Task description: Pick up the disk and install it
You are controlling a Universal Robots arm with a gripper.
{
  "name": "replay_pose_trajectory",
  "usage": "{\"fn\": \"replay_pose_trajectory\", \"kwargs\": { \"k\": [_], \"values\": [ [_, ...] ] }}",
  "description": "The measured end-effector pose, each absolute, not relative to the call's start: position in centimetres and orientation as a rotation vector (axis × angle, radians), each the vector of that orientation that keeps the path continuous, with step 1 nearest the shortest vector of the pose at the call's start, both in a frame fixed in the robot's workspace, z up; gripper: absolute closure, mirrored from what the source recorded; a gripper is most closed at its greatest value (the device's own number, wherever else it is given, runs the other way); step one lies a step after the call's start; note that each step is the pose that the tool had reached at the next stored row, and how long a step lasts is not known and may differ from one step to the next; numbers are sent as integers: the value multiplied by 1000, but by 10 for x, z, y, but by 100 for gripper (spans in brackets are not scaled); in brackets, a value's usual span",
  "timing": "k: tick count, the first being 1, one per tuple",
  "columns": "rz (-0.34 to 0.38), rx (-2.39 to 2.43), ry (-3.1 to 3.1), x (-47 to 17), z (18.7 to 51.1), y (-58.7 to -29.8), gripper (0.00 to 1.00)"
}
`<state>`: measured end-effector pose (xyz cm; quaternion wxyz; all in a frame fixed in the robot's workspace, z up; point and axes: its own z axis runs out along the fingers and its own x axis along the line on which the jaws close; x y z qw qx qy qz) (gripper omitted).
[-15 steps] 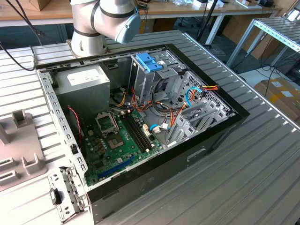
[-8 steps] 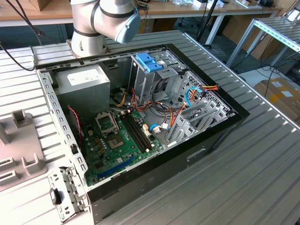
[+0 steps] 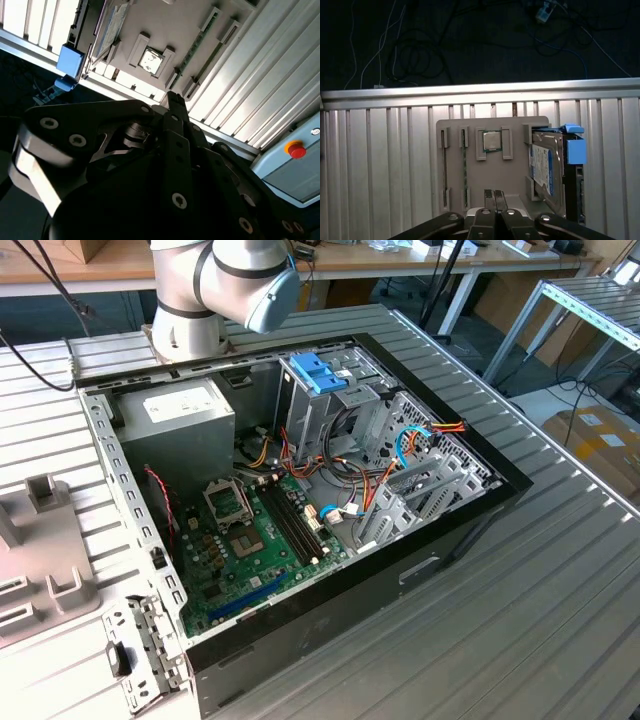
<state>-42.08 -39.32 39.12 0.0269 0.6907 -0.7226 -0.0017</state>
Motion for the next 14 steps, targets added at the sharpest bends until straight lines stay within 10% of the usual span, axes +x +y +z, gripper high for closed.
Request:
{"fn": "replay_pose_trajectory", "kwargs": {
  "k": [9, 14],
  "values": [
    [-5, 2134, -2232, -420, 391, -393, 58],
    [-5, 2134, -2232, -420, 391, -393, 58]
  ]
}}
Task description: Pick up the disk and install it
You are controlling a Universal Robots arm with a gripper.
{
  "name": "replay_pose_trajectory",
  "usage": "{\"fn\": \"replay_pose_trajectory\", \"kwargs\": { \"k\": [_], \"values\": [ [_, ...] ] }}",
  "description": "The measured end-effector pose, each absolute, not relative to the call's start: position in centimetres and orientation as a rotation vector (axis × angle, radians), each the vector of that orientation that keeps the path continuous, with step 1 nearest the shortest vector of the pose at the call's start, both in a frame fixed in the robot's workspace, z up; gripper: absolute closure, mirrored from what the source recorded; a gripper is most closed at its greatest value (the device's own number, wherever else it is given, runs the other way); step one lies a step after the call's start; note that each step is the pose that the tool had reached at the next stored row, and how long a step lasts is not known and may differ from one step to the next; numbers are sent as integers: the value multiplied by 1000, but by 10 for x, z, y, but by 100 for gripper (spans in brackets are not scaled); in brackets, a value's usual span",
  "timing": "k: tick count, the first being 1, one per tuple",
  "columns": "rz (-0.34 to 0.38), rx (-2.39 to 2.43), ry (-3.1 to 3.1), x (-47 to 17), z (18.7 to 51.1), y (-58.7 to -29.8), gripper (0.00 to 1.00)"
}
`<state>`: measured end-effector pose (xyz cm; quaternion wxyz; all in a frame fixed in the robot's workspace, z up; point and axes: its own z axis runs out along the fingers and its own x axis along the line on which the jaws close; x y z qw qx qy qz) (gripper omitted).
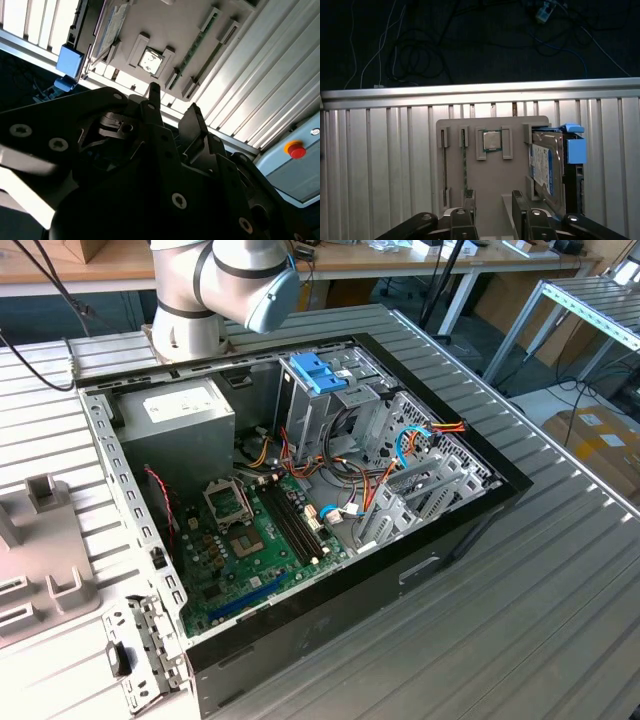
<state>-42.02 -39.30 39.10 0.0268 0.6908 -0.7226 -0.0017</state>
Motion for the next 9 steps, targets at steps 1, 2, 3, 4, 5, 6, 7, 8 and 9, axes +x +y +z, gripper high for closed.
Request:
{"fn": "replay_pose_trajectory", "kwargs": {
  "k": [1, 2, 3, 4, 5, 6, 7, 8, 9],
  "values": [
    [-5, 2134, -2232, -420, 391, -392, 58],
    [-6, 2134, -2232, -420, 391, -392, 58],
    [-6, 2134, -2232, -420, 391, -391, 58],
    [-6, 2134, -2232, -420, 391, -390, 58],
    [-6, 2134, -2232, -420, 391, -390, 58],
    [-6, 2134, -2232, -420, 391, -389, 58],
    [-5, 2134, -2232, -420, 391, -388, 58],
    [-5, 2134, -2232, -420, 391, -388, 58],
    [-6, 2134, -2232, -420, 390, -388, 58]
  ]
}}
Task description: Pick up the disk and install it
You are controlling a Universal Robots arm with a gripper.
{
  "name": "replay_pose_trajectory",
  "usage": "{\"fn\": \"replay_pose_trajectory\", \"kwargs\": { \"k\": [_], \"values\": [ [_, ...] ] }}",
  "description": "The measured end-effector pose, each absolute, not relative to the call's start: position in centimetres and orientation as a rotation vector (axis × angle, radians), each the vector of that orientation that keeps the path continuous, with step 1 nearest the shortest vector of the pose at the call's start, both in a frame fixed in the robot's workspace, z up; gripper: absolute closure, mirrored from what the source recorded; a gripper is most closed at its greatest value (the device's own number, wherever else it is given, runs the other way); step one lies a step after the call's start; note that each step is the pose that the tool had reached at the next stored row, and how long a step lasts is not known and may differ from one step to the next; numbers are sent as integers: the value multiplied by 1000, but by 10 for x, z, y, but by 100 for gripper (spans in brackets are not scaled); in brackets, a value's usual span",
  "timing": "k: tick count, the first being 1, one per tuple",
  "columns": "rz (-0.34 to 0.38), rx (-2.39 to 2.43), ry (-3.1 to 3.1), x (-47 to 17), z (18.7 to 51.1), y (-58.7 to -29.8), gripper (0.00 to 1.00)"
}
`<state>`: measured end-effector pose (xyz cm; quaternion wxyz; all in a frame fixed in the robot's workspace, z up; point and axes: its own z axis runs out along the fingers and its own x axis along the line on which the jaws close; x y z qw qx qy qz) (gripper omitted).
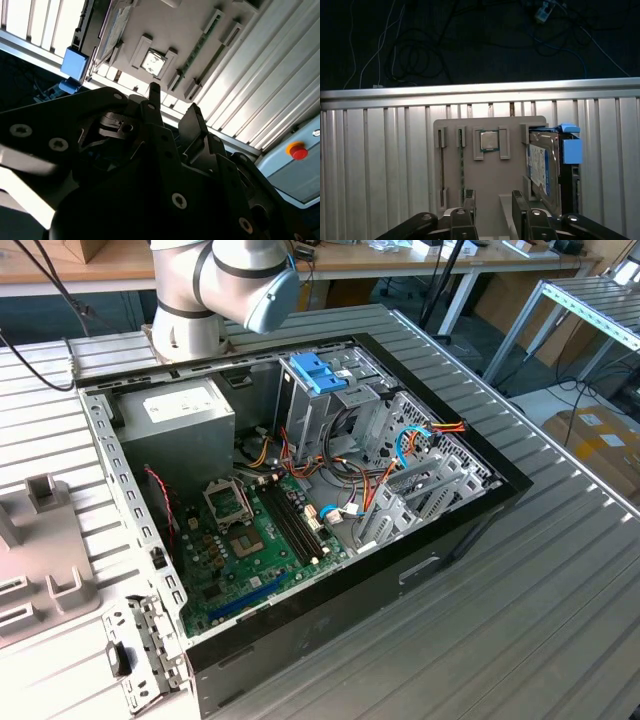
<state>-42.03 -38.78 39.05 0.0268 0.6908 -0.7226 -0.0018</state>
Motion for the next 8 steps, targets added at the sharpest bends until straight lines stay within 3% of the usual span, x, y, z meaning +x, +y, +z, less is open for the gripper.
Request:
{"fn": "replay_pose_trajectory", "kwargs": {
  "k": [8],
  "values": [
    [-6, 2134, -2232, -420, 390, -386, 58]
  ]
}}
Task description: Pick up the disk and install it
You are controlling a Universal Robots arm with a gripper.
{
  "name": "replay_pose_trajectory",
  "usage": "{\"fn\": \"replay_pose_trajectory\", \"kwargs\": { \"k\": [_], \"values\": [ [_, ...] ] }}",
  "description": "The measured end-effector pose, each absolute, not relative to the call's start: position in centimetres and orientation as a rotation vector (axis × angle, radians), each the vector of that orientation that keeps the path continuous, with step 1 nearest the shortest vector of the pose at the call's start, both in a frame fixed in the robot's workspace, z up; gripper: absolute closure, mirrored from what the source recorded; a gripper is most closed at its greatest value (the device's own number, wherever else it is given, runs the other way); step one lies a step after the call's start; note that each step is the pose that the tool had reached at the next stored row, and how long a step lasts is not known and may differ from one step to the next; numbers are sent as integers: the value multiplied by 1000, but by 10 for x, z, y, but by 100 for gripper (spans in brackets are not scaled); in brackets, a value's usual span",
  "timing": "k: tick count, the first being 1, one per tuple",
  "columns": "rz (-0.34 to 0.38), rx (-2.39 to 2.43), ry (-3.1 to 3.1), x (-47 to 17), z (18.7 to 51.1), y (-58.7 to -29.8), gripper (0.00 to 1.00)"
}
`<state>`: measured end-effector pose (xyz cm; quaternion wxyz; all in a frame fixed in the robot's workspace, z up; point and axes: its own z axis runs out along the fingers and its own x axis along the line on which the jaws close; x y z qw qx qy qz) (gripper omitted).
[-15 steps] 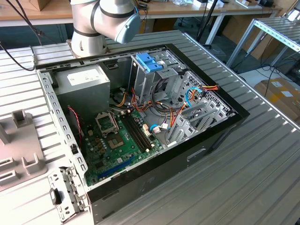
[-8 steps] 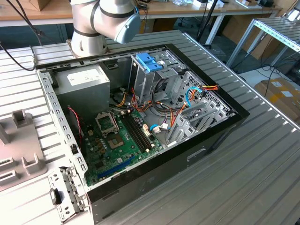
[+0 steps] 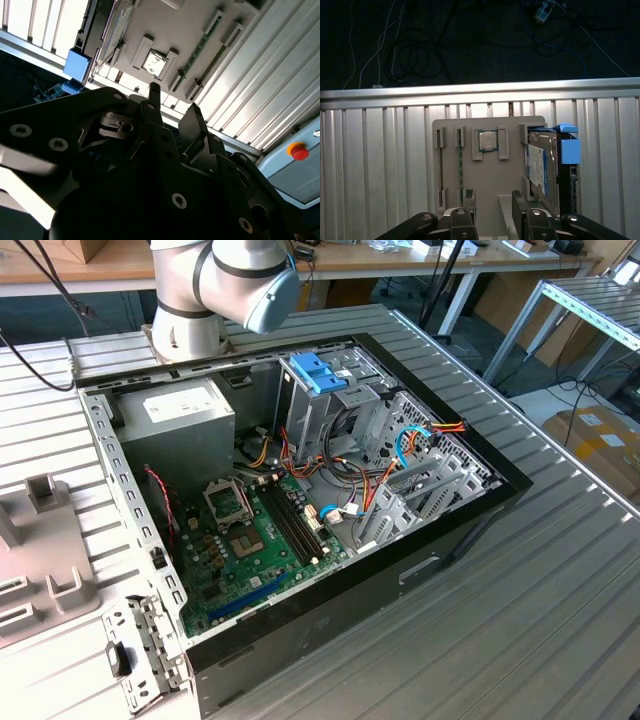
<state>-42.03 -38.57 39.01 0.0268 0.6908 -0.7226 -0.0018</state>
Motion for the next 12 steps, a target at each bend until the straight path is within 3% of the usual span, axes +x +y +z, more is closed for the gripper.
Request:
{"fn": "replay_pose_trajectory", "kwargs": {
  "k": [12],
  "values": [
    [-6, 2134, -2232, -420, 389, -383, 58]
  ]
}}
